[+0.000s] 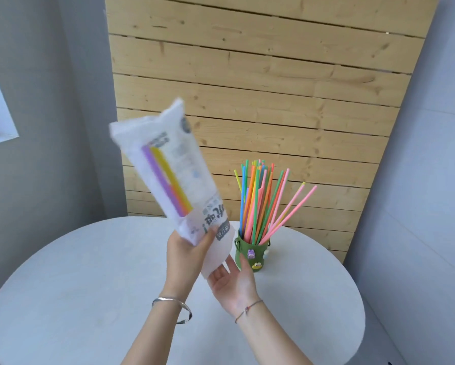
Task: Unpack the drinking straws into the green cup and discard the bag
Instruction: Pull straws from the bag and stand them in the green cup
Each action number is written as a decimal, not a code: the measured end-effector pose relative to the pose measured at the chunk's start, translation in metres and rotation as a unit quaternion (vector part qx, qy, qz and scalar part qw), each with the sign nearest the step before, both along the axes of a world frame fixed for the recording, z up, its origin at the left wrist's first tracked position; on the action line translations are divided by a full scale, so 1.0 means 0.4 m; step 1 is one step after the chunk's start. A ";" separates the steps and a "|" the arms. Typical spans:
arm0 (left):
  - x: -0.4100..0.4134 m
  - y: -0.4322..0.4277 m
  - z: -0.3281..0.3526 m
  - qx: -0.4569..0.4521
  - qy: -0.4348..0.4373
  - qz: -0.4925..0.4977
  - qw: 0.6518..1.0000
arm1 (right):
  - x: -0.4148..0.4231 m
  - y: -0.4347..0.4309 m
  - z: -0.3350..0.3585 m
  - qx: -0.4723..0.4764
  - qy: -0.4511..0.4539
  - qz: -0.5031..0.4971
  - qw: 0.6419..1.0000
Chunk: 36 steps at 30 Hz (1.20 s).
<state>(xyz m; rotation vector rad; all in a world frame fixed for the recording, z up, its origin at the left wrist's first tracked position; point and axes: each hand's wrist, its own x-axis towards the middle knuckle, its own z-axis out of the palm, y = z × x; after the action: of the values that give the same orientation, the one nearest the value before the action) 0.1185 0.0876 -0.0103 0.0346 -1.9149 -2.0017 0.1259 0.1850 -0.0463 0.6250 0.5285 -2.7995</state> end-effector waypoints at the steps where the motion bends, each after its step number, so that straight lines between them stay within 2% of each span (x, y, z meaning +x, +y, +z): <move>1: 0.001 -0.006 0.003 -0.013 0.003 -0.025 1.000 | 0.003 -0.004 0.000 -0.004 0.003 0.001 1.000; 5: 0.003 -0.033 0.016 -0.031 0.019 -0.061 0.997 | 0.007 -0.013 -0.007 0.014 0.000 0.010 1.000; 10: 0.000 -0.043 0.019 -0.014 0.022 -0.031 0.999 | 0.004 -0.018 -0.015 0.095 0.022 0.041 0.994; 12: -0.003 -0.042 0.017 0.029 0.007 -0.007 1.000 | 0.007 -0.017 -0.006 0.149 0.034 0.054 0.987; 15: -0.006 -0.049 0.018 0.080 -0.011 0.035 0.996 | 0.010 -0.021 0.000 0.295 0.066 0.075 0.950; 17: -0.004 -0.054 0.023 0.116 -0.020 0.063 0.991 | 0.005 -0.016 0.005 0.337 0.084 0.052 0.936; 22: -0.018 -0.079 -0.001 0.277 -0.080 0.127 0.949 | -0.026 0.051 0.033 0.287 0.084 -0.077 0.951; 26: -0.033 -0.046 -0.040 0.338 -0.156 0.115 0.921 | -0.031 0.081 0.055 0.261 0.136 -0.132 0.947; 28: -0.026 -0.009 -0.050 0.350 -0.187 0.085 0.914 | -0.027 0.071 0.056 0.302 0.159 -0.117 0.932; 31: -0.017 0.022 -0.050 0.377 -0.220 0.047 0.898 | -0.028 0.084 0.069 0.416 0.169 -0.131 0.884; 36: -0.030 -0.009 -0.050 0.440 -0.188 0.049 0.877 | -0.057 0.218 0.172 0.476 0.201 -0.267 0.813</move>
<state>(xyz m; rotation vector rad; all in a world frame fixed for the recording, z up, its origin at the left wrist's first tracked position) 0.1066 0.0839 -0.0304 0.7824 -0.9590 -2.7487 0.1030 0.2721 0.0226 0.3275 2.2294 -3.0008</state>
